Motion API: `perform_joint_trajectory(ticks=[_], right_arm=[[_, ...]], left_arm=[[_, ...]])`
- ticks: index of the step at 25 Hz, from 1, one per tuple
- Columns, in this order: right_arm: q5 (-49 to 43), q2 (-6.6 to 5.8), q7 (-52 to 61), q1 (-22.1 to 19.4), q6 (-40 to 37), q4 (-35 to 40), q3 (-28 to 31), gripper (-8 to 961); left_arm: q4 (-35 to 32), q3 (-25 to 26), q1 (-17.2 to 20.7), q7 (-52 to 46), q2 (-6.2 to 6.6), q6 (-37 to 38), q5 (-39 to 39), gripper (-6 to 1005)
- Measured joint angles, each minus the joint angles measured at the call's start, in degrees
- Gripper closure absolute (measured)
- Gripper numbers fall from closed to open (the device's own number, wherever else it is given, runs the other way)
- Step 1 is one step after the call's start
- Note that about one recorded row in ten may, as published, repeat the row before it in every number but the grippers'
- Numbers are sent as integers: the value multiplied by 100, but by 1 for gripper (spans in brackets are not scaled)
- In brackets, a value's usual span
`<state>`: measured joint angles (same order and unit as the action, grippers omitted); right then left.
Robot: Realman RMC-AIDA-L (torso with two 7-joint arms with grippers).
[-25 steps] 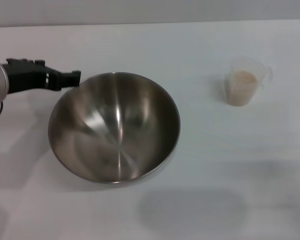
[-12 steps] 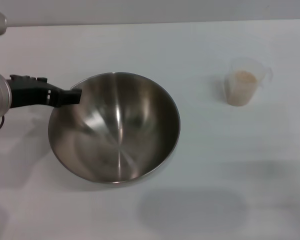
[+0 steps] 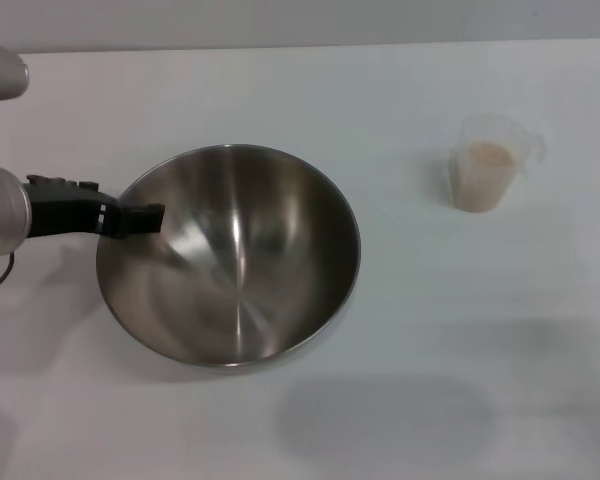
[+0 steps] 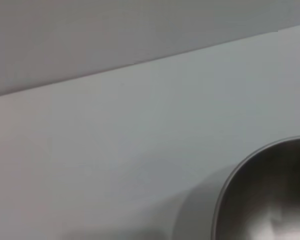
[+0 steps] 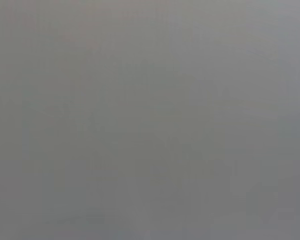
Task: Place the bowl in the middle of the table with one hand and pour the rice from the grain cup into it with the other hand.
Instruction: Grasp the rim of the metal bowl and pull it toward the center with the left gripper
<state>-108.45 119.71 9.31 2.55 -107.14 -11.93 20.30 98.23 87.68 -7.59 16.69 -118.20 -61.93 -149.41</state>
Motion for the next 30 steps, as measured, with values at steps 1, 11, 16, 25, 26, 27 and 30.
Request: perform_joint_trajectory(ticks=[1,11,16,25,26,27,30], right_arm=[[0,0,0,0,6,-2,0,127],[0,0,0,0,13,-2,0,127],[0,0,0,10,12,-2,0,127],[0,0,0,17,19,-2,-44,127],[0,0,0,15,18,-2,-44,127],[0,0,0,15,18,-2,-44,127],[0,0,0,10,19,-2,-44,127]], left_arm=[[-26,-7,-8,1,-1,-9,3,145],[-271,-56,-110,1,-1,-55,24,146],[-284,-90,-118,14,-1,-56,31,147],[-360,-106,-161,57,-16,-67,37,151],[-357,-105,-179,54,-16,-81,45,152],[-357,-101,-186,54,-14,-89,46,170],[-363,-84,-213,54,-11,-119,49,225]])
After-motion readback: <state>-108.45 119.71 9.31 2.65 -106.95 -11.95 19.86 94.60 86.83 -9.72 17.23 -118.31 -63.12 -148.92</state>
